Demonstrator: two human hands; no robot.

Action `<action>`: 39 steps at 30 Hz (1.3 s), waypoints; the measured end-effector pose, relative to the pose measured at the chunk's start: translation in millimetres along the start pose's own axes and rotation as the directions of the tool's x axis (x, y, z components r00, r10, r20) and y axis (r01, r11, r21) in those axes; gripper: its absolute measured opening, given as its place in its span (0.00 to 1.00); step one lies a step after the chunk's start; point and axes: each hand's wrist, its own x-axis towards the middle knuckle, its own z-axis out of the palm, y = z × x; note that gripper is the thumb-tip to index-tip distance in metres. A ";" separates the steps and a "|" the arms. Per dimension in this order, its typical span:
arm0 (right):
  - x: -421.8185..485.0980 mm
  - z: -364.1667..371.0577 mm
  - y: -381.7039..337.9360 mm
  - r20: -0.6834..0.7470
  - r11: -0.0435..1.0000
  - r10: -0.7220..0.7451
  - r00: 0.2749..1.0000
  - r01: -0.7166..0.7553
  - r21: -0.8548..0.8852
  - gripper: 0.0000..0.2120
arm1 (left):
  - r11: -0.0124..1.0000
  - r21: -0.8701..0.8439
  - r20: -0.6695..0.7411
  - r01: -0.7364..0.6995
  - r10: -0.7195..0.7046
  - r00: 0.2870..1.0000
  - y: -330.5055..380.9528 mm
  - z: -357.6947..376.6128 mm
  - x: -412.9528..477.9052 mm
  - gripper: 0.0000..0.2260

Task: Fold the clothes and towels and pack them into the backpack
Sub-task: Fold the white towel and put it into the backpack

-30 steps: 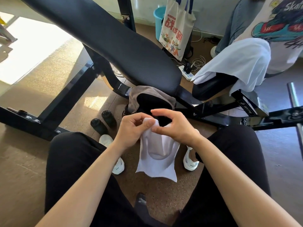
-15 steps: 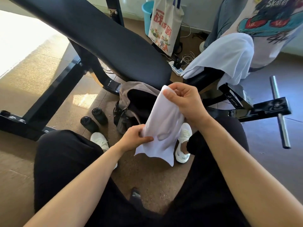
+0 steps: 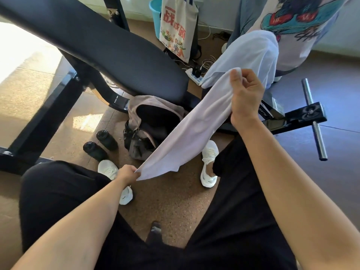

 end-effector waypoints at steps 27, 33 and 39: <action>-140.2 4.8 72.6 0.688 0.946 0.199 0.698 0.045 -0.320 0.08 | 0.419 -0.891 0.274 0.176 0.186 0.943 99.3 -31.8 -126.5 0.17; -147.3 7.1 78.6 0.770 0.927 0.104 0.629 0.220 -0.305 0.07 | 0.429 -0.890 0.253 0.157 0.176 0.951 95.1 -29.9 -122.2 0.15; -151.4 10.4 75.6 0.777 0.868 0.110 0.620 0.321 -0.379 0.14 | 0.432 -0.897 0.200 0.092 0.212 0.956 92.6 -25.4 -119.5 0.16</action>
